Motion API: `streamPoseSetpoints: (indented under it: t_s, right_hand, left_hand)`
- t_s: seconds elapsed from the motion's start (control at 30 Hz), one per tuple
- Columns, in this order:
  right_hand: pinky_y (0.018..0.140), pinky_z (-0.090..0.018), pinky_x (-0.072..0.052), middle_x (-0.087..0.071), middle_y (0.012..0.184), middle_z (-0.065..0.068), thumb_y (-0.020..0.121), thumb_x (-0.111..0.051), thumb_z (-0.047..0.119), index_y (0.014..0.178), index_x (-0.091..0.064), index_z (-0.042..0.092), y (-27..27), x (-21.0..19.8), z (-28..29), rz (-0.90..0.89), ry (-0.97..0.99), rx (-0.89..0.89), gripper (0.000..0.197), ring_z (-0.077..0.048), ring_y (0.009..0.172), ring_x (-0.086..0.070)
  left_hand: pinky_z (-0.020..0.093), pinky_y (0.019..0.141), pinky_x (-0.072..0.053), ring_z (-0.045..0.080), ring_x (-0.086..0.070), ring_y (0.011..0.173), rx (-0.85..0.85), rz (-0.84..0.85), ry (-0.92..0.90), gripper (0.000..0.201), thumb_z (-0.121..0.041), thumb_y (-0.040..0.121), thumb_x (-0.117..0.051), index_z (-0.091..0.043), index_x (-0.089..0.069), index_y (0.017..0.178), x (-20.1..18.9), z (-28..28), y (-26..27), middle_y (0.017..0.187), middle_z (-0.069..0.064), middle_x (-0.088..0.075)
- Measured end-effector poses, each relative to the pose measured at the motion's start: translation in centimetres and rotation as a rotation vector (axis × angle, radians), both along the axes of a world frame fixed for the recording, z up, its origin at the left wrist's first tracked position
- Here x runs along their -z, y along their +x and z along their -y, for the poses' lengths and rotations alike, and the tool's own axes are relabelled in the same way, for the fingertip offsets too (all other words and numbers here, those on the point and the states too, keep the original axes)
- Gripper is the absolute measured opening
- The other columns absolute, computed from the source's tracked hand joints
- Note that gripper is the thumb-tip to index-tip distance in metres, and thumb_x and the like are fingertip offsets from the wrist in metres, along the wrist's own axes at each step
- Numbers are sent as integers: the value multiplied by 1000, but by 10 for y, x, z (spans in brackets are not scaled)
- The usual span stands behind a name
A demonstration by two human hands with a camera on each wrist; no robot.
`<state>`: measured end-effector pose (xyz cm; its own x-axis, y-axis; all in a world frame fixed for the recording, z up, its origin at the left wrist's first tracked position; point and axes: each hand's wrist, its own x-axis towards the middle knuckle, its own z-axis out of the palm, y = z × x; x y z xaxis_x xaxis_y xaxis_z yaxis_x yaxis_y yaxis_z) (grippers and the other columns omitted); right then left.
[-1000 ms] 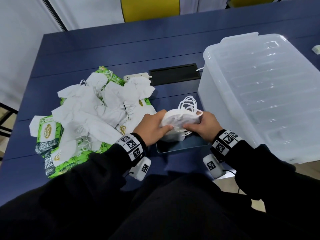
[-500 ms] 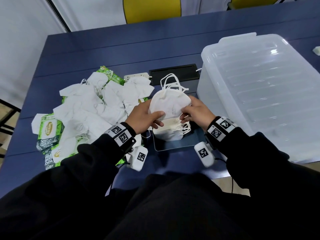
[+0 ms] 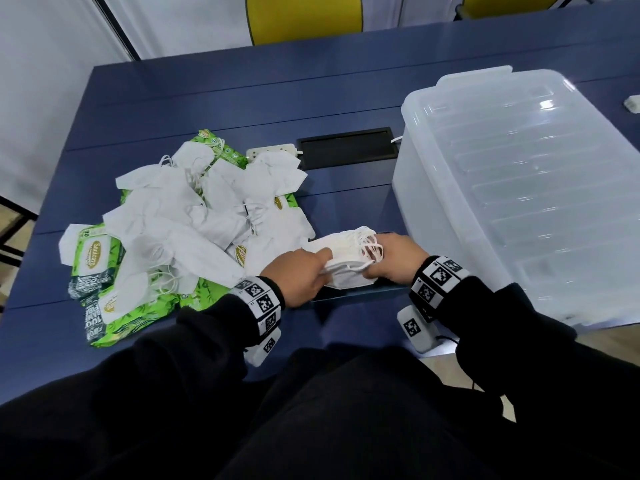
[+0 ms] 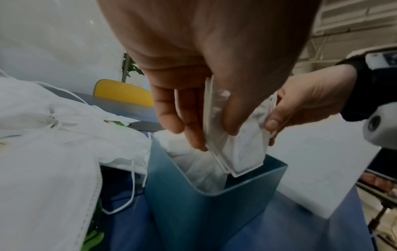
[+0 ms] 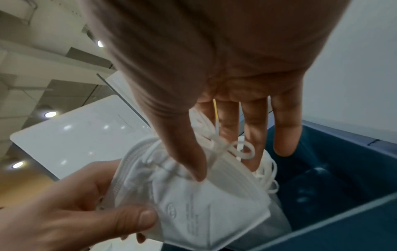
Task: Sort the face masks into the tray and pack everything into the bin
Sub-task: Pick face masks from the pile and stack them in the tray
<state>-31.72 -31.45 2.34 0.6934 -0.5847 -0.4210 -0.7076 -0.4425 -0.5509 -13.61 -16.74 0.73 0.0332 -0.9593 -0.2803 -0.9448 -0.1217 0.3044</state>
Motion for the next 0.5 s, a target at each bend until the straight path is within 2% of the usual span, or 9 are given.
streamPoseSetpoints:
  t_s: [0.07,0.13,0.2,0.3,0.37,0.43,0.5]
  right_hand:
    - [71,-30,-50,-68,93,0,70,-80,26,95,-68,21,0,9,2,-43,-40,0,28,-22,85,-63]
    - [72,-33,-51,-64,85,2,72,-79,27,88,-64,19,0,15,4,-87,-51,2,23,-23,83,-61]
    - [69,-33,-48,-61,77,5,74,-77,29,81,-59,21,-1,20,5,-105,-56,9,21,-24,82,-60]
    - [68,-31,-43,-60,79,6,74,-78,40,81,-56,26,-4,29,6,-119,-78,48,27,-22,83,-59]
    - [69,-31,-44,-63,85,5,72,-80,44,85,-53,29,-6,36,7,-121,-78,83,33,-21,86,-61]
    - [72,-30,-43,-63,91,5,70,-83,43,97,-52,31,-8,40,6,-85,-56,129,44,-20,89,-62]
    - [77,-32,-44,-59,100,6,63,-88,49,108,-48,31,-10,42,5,0,-74,159,63,-18,92,-58]
  left_hand:
    - [42,75,-52,38,-63,93,29,73,29,30,-40,103,-51,-13,-47,116,7,2,-3,101,15,-68]
    - [42,73,-53,37,-64,93,45,129,40,31,-40,102,-50,-13,-47,117,13,4,-5,104,14,-68]
    - [40,70,-51,36,-65,95,53,193,39,29,-38,101,-50,-14,-48,117,19,6,-7,107,11,-68]
    - [38,66,-44,33,-63,100,54,295,6,24,-30,97,-50,-15,-51,115,25,6,-10,109,6,-65]
    - [37,64,-39,32,-61,99,43,333,-24,24,-29,94,-53,-16,-52,114,29,5,-10,108,5,-63]
    - [38,63,-42,31,-59,96,13,323,-66,28,-28,89,-58,-17,-51,113,31,3,-8,106,4,-61]
    - [40,64,-47,30,-57,95,-20,312,-132,38,-27,82,-65,-18,-51,116,35,2,-6,108,4,-58]
